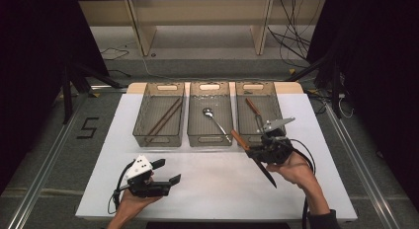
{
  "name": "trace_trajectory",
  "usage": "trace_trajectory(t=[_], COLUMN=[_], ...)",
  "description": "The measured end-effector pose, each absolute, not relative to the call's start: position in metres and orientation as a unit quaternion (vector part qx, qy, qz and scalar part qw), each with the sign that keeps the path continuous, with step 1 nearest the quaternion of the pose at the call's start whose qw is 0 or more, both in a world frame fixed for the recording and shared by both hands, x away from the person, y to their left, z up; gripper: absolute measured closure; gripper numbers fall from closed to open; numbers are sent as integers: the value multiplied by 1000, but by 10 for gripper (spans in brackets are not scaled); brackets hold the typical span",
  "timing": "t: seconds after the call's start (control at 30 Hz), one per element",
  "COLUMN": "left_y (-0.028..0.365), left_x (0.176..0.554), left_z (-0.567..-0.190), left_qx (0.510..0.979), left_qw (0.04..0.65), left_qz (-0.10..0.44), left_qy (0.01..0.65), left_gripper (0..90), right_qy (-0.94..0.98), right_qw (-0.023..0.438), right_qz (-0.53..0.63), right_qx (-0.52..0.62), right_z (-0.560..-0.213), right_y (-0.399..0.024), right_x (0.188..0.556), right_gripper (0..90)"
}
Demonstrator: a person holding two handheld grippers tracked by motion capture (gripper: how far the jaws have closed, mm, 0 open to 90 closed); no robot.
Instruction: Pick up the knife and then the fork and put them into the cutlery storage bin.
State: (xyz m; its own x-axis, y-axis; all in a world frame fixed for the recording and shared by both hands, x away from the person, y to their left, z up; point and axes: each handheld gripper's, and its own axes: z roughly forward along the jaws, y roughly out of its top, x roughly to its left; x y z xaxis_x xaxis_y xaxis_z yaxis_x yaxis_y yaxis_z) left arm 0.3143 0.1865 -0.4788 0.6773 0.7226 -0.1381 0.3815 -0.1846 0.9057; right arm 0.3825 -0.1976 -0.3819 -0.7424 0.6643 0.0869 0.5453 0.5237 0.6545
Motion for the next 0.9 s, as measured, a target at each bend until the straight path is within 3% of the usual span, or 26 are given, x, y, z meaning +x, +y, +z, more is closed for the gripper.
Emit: trace_trajectory(t=[0.9], left_y=[188], left_x=[314], left_z=[-479], left_qx=[750], left_qw=[523], left_qz=[163], left_qy=[369], left_gripper=[172], right_qy=[814], right_qw=[156], right_qz=[382], right_qx=[410], right_z=[-331], right_y=[-208], right_x=[475], right_gripper=[771])
